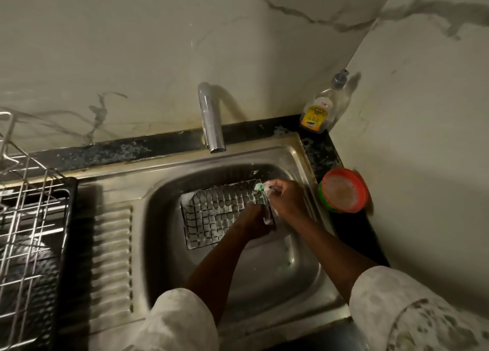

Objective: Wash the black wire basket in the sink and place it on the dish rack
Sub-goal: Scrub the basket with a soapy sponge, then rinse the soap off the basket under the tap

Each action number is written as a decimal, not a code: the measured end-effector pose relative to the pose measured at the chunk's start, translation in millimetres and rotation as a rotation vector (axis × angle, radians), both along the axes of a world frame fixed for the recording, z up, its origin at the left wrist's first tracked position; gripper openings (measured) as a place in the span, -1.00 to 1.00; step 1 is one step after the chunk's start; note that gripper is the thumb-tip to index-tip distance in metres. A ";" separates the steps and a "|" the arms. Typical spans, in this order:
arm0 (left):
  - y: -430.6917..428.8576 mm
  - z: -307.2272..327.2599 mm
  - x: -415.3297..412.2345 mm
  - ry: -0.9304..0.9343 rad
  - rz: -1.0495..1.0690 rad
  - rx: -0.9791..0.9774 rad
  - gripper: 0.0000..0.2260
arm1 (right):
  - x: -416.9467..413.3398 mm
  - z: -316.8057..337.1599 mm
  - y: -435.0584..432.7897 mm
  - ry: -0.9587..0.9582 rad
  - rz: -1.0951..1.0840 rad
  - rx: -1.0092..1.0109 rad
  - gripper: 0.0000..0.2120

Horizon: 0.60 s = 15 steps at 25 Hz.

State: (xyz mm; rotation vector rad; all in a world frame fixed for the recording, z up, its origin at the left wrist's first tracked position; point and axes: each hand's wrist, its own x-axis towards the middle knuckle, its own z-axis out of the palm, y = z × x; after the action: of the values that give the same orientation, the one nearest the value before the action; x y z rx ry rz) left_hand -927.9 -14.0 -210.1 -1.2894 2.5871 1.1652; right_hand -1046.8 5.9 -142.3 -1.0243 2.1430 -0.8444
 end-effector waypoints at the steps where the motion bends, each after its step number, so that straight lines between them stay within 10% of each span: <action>1: -2.4 7.9 3.9 -0.001 0.044 -0.028 -0.73 | 0.7 2.5 2.9 -0.005 -0.004 -0.011 -0.76; 15: 9.9 140.3 -10.5 0.181 0.215 -0.073 -0.82 | -104.7 94.4 89.4 0.283 -0.173 -0.249 -0.90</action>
State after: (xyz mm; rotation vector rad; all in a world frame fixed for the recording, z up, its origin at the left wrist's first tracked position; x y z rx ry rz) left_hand -938.3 -4.1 -69.7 -1.5817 2.6925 1.2863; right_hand -1151.5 95.3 -48.0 -1.1516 2.4358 -1.1282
